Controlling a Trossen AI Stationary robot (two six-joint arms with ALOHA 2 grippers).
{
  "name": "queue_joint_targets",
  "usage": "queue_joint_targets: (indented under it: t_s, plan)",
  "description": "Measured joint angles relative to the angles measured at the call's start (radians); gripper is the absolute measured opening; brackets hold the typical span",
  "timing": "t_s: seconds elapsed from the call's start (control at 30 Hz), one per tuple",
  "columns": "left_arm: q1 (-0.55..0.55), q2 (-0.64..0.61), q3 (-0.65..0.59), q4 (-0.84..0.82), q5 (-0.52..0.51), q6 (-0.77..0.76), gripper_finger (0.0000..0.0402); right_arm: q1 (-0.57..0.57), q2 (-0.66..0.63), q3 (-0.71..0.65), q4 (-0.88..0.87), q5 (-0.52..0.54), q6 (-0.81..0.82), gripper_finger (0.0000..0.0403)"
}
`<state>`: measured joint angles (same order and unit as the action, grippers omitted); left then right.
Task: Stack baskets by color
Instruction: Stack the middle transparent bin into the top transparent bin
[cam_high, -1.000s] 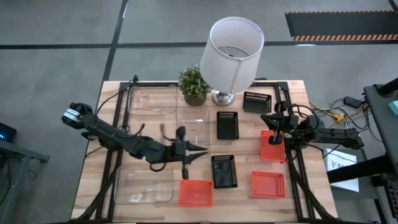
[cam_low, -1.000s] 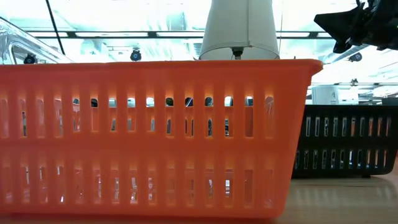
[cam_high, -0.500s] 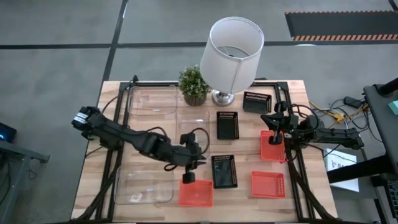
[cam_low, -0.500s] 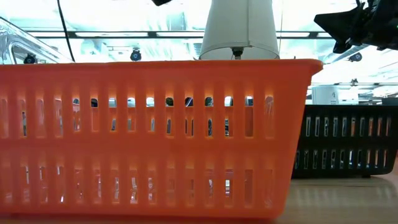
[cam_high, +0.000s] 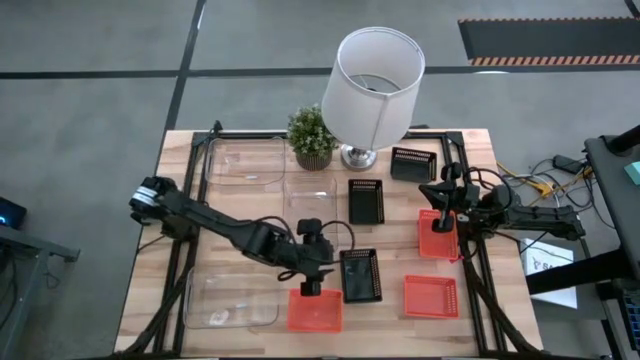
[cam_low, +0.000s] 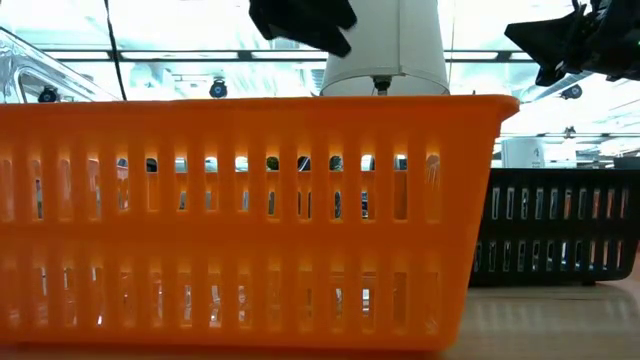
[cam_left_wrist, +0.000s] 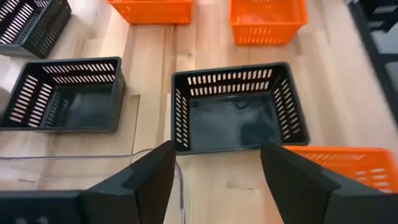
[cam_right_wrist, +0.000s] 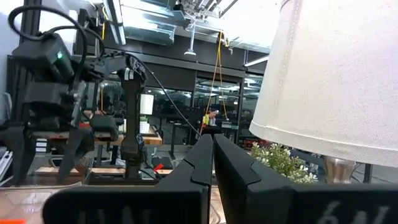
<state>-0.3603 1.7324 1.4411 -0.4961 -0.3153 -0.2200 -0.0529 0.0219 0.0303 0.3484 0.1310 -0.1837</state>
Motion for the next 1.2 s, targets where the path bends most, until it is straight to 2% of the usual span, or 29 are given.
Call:
queue_joint_targets:
  t_s: [0.53,0.8,1.2]
  plan:
    - [0.049,0.127,-0.007,0.042,0.004,0.018,0.0214,0.000,0.000,0.000,-0.005,0.000,0.000,0.0009]
    - [0.053,0.130,-0.007,0.045,0.003,0.015,0.0214,0.000,0.000,0.000,-0.006,0.000,0.000,0.0009]
    - [0.060,0.138,-0.067,0.103,0.014,-0.101,0.0214,0.000,0.000,0.000,-0.007,0.000,0.026,0.0009]
